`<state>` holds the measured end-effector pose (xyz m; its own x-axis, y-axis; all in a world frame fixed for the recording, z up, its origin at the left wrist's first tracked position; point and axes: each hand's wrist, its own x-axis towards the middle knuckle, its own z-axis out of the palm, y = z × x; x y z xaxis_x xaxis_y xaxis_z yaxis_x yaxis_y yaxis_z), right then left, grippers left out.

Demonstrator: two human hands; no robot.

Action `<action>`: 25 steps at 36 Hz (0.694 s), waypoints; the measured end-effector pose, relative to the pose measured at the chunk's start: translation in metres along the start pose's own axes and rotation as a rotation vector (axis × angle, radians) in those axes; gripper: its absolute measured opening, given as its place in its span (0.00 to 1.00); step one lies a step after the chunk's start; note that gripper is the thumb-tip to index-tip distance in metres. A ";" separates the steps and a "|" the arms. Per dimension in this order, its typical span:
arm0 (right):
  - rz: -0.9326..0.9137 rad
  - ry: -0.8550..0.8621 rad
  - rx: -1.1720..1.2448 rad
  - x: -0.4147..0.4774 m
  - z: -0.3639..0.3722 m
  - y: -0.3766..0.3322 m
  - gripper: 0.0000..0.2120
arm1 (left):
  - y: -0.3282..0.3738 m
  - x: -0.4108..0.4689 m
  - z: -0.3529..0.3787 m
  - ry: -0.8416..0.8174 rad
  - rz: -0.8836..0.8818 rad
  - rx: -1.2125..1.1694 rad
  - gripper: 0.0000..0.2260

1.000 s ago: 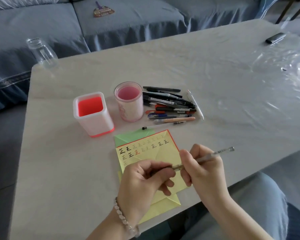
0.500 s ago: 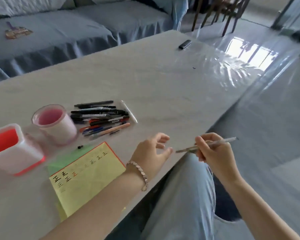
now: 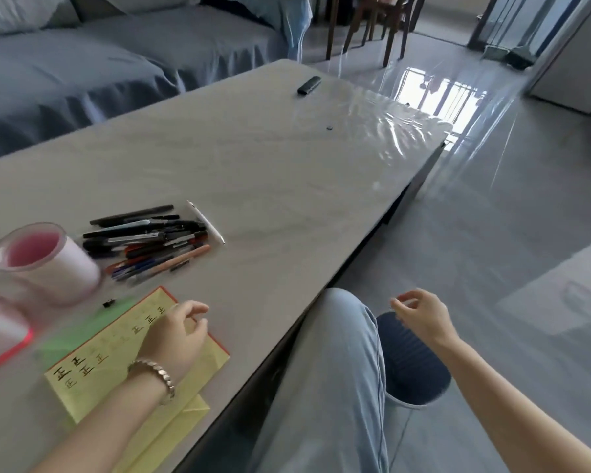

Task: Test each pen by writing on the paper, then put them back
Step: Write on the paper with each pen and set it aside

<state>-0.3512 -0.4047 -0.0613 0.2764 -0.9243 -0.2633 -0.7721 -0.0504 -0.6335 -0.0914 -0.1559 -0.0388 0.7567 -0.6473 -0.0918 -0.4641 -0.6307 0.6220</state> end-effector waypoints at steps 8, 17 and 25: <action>-0.323 -0.289 0.017 -0.021 0.045 -0.108 0.04 | -0.064 -0.014 -0.027 0.089 -0.032 0.207 0.12; -0.685 -0.534 -0.261 -0.049 0.129 -0.206 0.05 | -0.125 -0.046 -0.040 0.175 -0.084 0.288 0.28; -0.941 -0.516 -0.483 -0.048 0.187 -0.249 0.07 | -0.139 -0.054 -0.033 0.211 -0.038 0.240 0.26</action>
<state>-0.0647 -0.2767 -0.0269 0.9665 -0.1895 -0.1730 -0.2466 -0.8718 -0.4232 -0.0529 -0.0189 -0.0947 0.8425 -0.5344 0.0678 -0.5104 -0.7516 0.4178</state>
